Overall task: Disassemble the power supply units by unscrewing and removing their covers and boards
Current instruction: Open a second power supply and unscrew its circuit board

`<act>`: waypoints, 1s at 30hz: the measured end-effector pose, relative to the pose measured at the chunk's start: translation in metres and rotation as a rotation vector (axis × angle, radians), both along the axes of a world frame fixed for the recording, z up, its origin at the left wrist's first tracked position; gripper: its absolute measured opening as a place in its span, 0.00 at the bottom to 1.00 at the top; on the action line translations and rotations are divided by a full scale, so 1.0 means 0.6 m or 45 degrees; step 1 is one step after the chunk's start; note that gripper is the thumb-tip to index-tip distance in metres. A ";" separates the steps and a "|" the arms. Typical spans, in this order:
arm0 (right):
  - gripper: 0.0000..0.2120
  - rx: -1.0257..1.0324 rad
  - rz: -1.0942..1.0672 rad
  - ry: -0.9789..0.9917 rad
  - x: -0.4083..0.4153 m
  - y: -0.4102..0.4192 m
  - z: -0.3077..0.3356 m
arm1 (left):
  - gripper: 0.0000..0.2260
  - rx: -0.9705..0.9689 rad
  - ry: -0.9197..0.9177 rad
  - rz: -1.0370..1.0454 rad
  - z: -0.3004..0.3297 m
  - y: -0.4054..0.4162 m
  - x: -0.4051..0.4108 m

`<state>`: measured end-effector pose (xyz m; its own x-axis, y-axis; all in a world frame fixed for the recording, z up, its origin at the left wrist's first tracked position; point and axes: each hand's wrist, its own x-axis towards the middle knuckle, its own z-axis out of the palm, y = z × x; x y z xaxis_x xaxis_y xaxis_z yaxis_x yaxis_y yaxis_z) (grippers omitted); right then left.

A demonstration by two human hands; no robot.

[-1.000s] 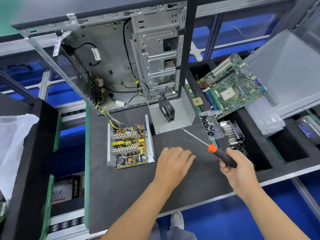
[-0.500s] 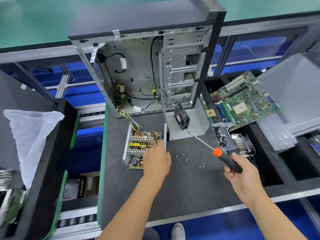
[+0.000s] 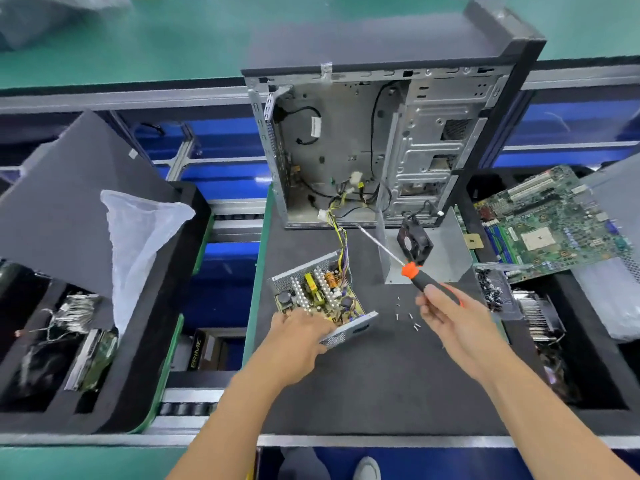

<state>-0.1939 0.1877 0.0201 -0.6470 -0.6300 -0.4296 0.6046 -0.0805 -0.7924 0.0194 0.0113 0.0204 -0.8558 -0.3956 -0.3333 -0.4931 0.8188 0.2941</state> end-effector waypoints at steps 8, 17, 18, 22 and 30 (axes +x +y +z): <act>0.21 0.307 0.150 0.411 0.020 -0.146 0.010 | 0.14 -0.277 0.136 -0.049 -0.022 -0.024 0.069; 0.13 0.569 0.400 1.008 0.040 -0.229 0.004 | 0.41 0.480 0.850 1.556 -0.063 0.082 0.071; 0.13 0.589 0.442 1.064 0.043 -0.231 0.003 | 0.40 0.608 0.901 1.634 -0.067 0.091 0.066; 0.09 0.612 0.563 1.192 0.046 -0.225 -0.004 | 0.38 0.810 1.047 1.816 -0.075 0.099 0.051; 0.11 0.660 0.456 1.183 0.035 -0.193 -0.002 | 0.26 0.808 1.242 1.815 -0.075 0.038 0.025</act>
